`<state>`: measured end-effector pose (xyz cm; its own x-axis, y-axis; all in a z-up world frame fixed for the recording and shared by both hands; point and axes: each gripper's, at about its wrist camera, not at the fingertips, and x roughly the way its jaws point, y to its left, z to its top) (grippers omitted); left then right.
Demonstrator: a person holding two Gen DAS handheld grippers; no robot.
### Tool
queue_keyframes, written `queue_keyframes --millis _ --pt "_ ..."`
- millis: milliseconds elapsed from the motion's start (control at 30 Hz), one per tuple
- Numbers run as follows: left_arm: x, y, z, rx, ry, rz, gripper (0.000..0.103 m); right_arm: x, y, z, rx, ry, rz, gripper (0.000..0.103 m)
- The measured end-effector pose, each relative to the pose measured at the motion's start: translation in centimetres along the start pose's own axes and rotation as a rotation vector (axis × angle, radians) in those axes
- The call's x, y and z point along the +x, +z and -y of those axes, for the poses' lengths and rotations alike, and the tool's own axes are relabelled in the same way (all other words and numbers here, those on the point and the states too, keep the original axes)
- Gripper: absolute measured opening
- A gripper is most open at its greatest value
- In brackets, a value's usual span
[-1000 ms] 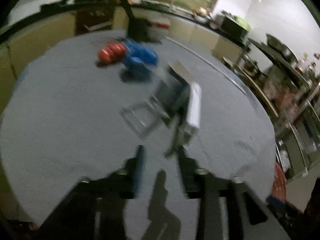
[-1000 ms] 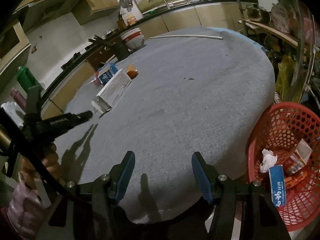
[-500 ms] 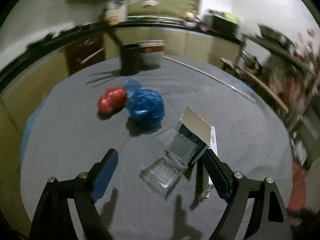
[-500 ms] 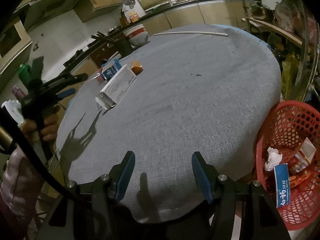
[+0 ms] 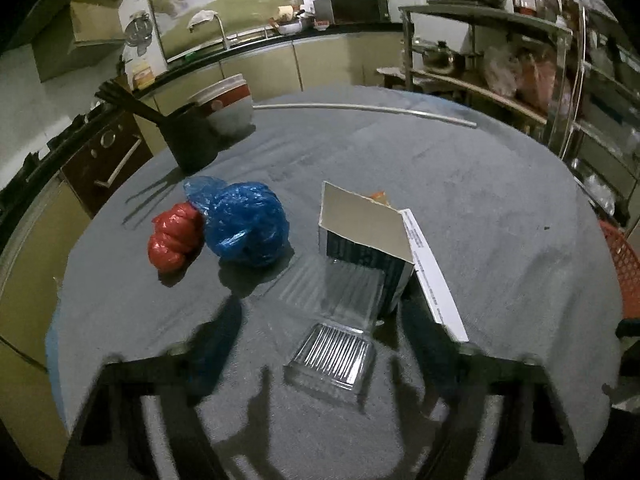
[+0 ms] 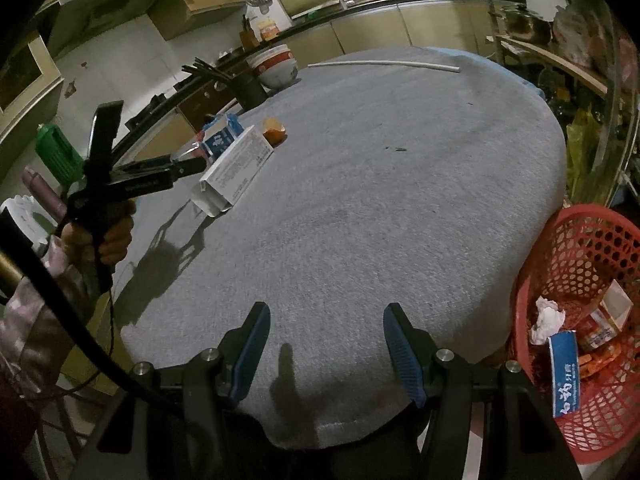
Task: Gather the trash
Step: 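Grasp the clear plastic tray with the left tool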
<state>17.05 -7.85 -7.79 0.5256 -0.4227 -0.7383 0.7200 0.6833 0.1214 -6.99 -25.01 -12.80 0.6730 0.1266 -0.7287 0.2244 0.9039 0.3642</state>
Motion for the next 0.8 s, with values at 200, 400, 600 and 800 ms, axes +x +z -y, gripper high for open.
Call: queue_keyframes --millis 200,400,600,800 --pt "-1.0 -0.8 -1.5 -0.075 -0.022 0.041 0.059 0.2 1.4 -2.0 -0.055 -0.006 0.015 0.063" --pt "-4.1 -3.0 -2.7 -0.175 0.059 0.061 0.059 1.8 4.2 -6.0 -0.137 0.015 0.036 0.063" --pt "-8.2 -6.5 -2.8 -0.251 0.246 0.072 0.059 5.1 7.0 -10.8 -0.178 0.038 0.048 0.063" --pt "-11.3 -8.9 -1.7 -0.307 0.320 0.089 0.059 9.5 8.9 -13.7 -0.134 0.014 0.040 0.063"
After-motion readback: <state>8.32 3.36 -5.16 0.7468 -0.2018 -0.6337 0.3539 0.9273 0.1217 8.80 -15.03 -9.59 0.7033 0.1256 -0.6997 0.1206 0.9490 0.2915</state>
